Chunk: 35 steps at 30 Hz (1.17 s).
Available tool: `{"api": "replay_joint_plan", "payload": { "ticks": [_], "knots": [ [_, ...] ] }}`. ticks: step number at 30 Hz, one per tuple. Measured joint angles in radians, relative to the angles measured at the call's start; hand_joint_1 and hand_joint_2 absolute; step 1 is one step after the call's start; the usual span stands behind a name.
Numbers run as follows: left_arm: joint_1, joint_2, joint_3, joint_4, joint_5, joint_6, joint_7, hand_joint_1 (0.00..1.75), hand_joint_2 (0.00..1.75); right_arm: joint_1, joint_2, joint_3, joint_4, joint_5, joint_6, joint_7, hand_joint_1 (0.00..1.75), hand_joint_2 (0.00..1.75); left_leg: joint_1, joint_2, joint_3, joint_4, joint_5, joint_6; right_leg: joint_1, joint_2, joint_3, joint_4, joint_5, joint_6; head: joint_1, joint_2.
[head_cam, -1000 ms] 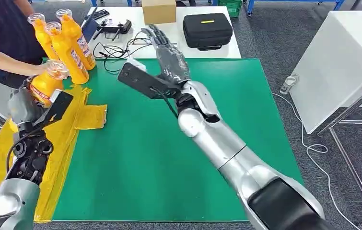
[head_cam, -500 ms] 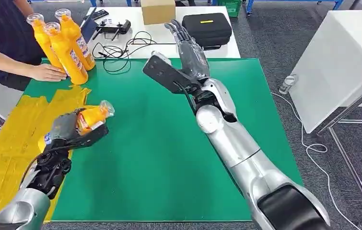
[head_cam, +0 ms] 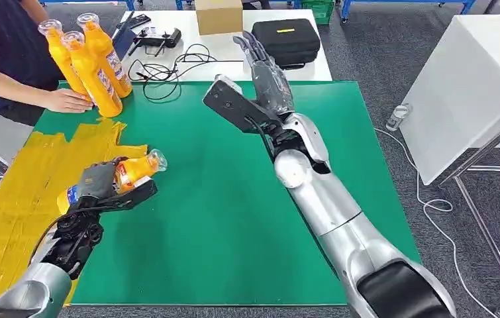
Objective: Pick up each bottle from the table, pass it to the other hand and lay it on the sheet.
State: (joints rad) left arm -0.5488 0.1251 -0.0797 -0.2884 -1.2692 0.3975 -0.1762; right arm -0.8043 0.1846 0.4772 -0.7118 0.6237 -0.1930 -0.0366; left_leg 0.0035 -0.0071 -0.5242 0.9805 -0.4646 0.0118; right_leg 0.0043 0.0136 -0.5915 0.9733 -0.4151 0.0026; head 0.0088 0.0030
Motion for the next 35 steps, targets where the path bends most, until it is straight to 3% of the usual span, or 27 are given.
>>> {"api": "replay_joint_plan", "payload": {
  "ticks": [3,4,5,20,30,35],
  "knots": [
    [0.001,0.002,-0.002,0.002,0.007,-0.008,-0.007,1.73,1.75,0.001,0.0,0.0,0.0,0.001,0.0,-0.009,0.0,0.0,0.0,0.0,0.0,0.0,0.0,0.0,0.0,0.0,0.0,0.0,0.0,0.0,0.0,0.0],
    [0.001,0.003,-0.002,0.005,0.007,-0.013,-0.008,0.21,1.75,0.001,0.0,0.0,0.001,0.001,0.0,-0.013,0.0,0.0,0.0,0.0,0.0,0.0,0.0,0.0,0.0,0.0,0.0,0.0,0.0,0.0,0.0,0.0],
    [0.001,0.004,-0.003,0.007,0.007,-0.022,-0.007,0.0,0.0,0.001,0.0,0.0,0.002,0.001,0.0,-0.018,0.0,0.0,0.0,0.0,0.0,0.0,0.0,0.0,0.0,0.0,0.0,0.0,0.0,0.0,0.0,0.0],
    [-0.016,0.031,-0.008,0.025,-0.024,-0.181,0.131,0.0,0.0,0.011,0.004,0.001,0.062,0.011,0.007,-0.047,0.0,0.0,0.001,0.0,0.001,0.0,0.0,0.0,0.001,0.0,0.0,0.0,0.0,0.0,0.0,0.0],
    [-0.034,0.039,-0.026,0.025,-0.047,-0.235,0.123,0.0,0.0,0.04,-0.011,-0.001,0.064,0.022,0.0,-0.028,0.0,0.0,0.0,0.0,0.001,0.0,0.0,0.0,0.001,0.0,0.0,0.0,0.0,0.0,0.0,0.0],
    [-0.055,0.04,-0.016,0.025,0.038,-0.134,0.009,0.0,0.0,0.057,-0.023,-0.012,0.061,0.036,-0.008,-0.022,0.0,0.0,0.001,0.0,0.0,0.0,0.0,0.0,0.001,0.0,-0.001,0.0,0.0,0.0,0.0,0.0]
  ]
}}
